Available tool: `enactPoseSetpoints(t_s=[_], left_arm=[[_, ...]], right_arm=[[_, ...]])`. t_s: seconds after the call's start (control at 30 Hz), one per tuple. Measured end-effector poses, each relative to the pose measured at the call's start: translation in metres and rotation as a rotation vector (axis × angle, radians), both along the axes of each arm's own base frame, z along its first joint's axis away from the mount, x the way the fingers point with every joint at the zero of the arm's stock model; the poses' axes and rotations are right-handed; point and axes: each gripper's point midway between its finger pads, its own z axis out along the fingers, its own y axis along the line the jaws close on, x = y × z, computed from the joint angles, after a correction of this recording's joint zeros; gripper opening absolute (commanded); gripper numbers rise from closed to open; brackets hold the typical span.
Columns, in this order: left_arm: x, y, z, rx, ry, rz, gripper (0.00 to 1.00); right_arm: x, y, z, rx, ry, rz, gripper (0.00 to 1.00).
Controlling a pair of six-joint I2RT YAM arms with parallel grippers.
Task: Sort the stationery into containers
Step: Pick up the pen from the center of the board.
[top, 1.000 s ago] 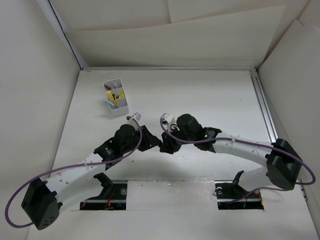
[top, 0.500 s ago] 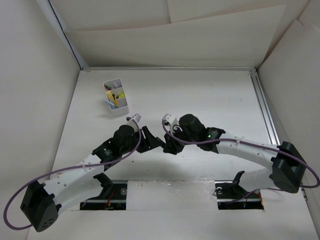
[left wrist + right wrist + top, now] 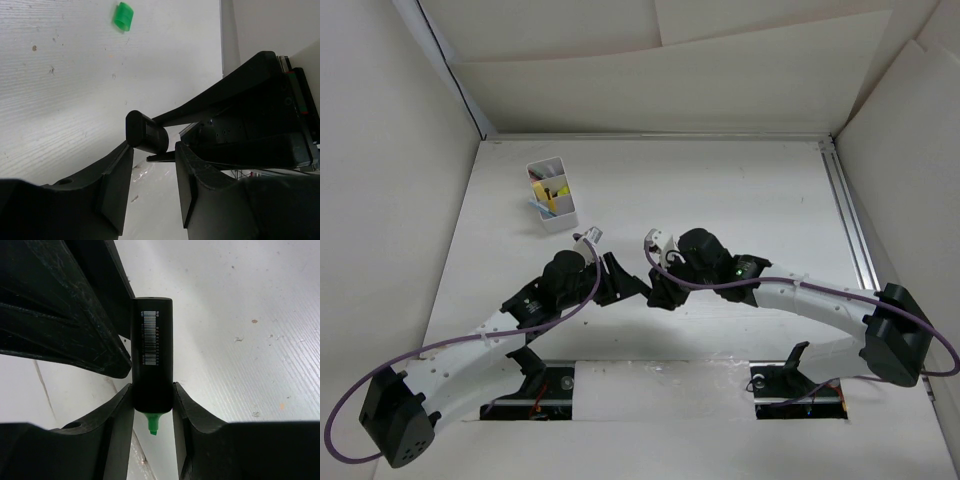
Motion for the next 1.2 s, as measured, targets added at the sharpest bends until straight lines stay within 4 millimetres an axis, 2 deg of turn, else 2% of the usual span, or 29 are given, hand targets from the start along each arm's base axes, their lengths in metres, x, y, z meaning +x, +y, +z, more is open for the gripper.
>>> enactPoseSetpoints(t_s=[0.4, 0.53, 0.87, 0.93, 1.03, 1.07, 1.2], left_arm=[[0.001, 0.001, -0.001, 0.0, 0.005, 0.009, 0.23], [0.003, 0.002, -0.002, 0.005, 0.002, 0.021, 0.25], [0.008, 0.004, -0.004, 0.018, -0.006, 0.052, 0.24], [0.009, 0.004, -0.004, 0.019, -0.006, 0.054, 0.17], [0.01, 0.003, -0.001, 0.001, -0.007, 0.058, 0.02], [0.011, 0.002, 0.002, -0.009, -0.014, 0.059, 0.0], [0.012, 0.002, 0.003, -0.01, -0.014, 0.066, 0.0]], right_arm=[[-0.006, 0.002, 0.001, 0.01, 0.006, 0.04, 0.13], [-0.007, 0.002, 0.001, 0.01, 0.002, 0.045, 0.13], [-0.015, 0.004, 0.0, 0.007, 0.013, 0.073, 0.12], [-0.016, 0.004, 0.0, 0.006, 0.013, 0.079, 0.12], [-0.016, 0.004, 0.0, 0.003, 0.009, 0.08, 0.12], [-0.016, 0.004, -0.001, 0.002, 0.008, 0.079, 0.12], [-0.015, 0.004, 0.0, 0.001, 0.003, 0.073, 0.35]])
